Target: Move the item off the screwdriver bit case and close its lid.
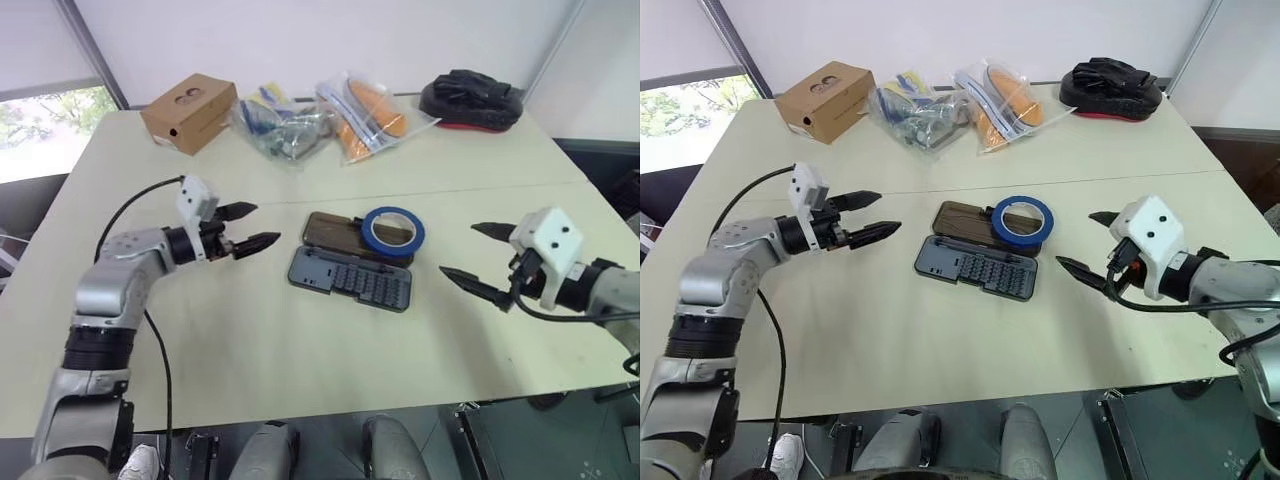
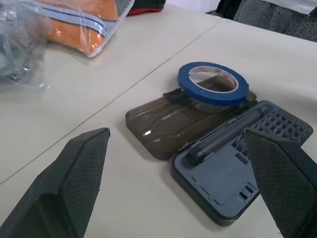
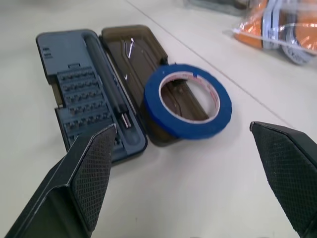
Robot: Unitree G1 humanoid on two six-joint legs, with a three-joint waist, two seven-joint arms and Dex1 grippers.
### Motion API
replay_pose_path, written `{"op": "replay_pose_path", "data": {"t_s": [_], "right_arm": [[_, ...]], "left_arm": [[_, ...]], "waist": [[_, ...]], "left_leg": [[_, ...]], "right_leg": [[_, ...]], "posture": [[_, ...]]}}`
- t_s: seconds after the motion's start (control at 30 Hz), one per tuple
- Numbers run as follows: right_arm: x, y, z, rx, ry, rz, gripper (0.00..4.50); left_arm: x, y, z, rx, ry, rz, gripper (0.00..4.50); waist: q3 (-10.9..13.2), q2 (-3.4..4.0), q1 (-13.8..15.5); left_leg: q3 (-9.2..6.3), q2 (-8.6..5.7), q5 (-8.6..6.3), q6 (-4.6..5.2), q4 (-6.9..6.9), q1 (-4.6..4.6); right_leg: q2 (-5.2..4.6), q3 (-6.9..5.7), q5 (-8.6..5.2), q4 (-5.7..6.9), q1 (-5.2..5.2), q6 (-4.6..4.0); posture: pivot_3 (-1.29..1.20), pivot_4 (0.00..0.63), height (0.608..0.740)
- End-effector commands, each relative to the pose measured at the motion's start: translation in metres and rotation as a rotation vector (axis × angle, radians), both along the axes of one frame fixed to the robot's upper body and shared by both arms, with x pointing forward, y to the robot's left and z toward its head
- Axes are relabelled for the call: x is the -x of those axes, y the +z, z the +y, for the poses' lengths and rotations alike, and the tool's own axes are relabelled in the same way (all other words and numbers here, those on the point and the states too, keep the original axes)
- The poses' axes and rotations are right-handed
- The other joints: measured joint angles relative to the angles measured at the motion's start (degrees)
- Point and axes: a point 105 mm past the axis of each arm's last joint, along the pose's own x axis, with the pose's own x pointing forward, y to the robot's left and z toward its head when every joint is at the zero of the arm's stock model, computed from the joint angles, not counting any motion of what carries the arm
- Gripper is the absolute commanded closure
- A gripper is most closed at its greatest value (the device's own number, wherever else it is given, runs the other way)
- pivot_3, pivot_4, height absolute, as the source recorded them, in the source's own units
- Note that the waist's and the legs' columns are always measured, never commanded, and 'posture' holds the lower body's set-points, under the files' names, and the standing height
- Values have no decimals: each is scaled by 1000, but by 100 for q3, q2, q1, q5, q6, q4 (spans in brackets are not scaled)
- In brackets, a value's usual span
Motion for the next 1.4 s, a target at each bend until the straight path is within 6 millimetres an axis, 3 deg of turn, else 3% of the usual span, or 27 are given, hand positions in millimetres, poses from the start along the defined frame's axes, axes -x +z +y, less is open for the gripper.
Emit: {"op": "replay_pose_path", "data": {"t_s": [0.03,0.63,0.93,1.13,1.23,1.4], "right_arm": [[2,7,6,5,28,-32,9],[-2,2,5,-27,4,-23,9],[-15,-2,1,-80,-79,-5,9],[-42,-8,-3,-198,-232,55,9],[-67,-9,0,-257,-325,70,9],[-104,-16,25,-254,-398,141,9]], "left_arm": [[2,20,1,19,-2,-71,39],[7,16,0,39,14,-18,39],[9,13,-4,29,5,-6,39],[12,9,-5,27,2,9,39],[14,6,-9,23,-7,13,39],[14,4,-12,28,-1,7,39]], "waist": [[0,0,1],[0,0,-4],[0,0,-7],[0,1,-27],[-1,1,-54],[-1,1,-144]], "left_leg": [[-1,0,0,0,1,-2],[-1,1,0,0,3,-6],[-1,2,0,-1,3,-7],[1,4,1,-3,6,-16],[3,8,3,-5,6,-28],[6,10,7,-12,5,-49]], "right_leg": [[0,0,0,0,0,0],[-1,0,0,2,-5,0],[0,1,0,3,-9,0],[-1,5,1,10,-22,-1],[-1,7,2,14,-39,-4],[-2,8,6,23,-74,-9]], "posture": [[0,150,740],[0,150,740],[0,150,740],[0,150,740],[0,150,740],[0,150,740]]}}
